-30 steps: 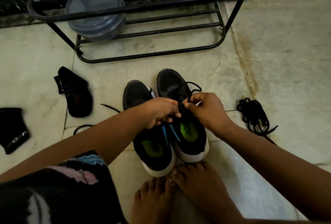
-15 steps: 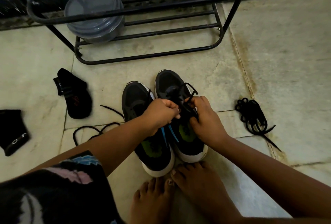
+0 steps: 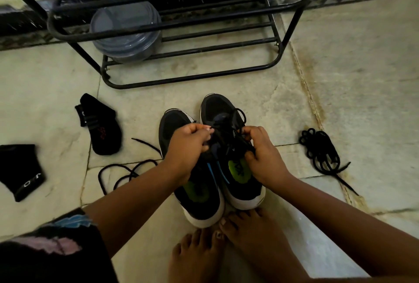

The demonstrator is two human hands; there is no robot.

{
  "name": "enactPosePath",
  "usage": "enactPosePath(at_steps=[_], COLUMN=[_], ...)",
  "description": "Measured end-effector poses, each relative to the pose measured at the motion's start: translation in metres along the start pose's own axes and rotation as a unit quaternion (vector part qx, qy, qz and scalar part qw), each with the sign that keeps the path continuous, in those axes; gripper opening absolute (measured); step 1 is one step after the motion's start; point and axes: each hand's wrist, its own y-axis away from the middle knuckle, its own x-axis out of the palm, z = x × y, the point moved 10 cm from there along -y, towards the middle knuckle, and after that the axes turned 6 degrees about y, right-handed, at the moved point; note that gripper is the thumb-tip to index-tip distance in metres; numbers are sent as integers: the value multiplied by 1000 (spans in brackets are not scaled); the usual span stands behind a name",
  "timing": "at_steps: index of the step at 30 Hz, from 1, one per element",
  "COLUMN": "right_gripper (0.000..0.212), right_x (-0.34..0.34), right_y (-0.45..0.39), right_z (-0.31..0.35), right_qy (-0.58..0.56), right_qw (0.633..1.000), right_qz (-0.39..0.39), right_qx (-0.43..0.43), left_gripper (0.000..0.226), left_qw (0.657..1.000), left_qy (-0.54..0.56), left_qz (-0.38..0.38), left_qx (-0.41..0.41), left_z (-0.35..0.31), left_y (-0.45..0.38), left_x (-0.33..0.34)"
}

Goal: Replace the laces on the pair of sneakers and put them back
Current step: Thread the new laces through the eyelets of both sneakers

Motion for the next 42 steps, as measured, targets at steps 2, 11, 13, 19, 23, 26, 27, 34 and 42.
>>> enactPosePath(at_steps=[2,11,13,19,23,26,27,34,42], right_gripper=[46,47,47,48,47,48,49,50,45], right_x=[0,0,0,0,0,0,0,-1,-2], right_y=[0,0,1,0,0,0,0,2,4], right_z=[0,-2,-1,1,0,-1,0,2,3], right_qy=[-4,-6,-6,1,2,1,-2,-8,20], right_qw=[1000,1000,1000,1000,1000,1000,1000,1000,1000], right_qz=[0,-3,-4,-4,-6,-9,-11,-18,-15], right_qx=[5,14,12,2,-2,-1,0,-5,-8], left_gripper=[17,25,22,18,20,29,30,35,33], left_qw=[990,923,986,767,864,980,988,939,973], left_qy=[118,378,159,-554,-394,-80,40,323,215], left_qz=[1,-37,-51,132,106,114,125,107,64], left_qx=[-73,-59,19,296,295,142,80,-46,-60], left_z=[3,-41,-52,-39,-59,-58,-53,-35,-14], left_y=[-1,-19,-21,13,8,0,1,-6,-15], left_x=[0,-35,-45,26,17,8,11,10,-10])
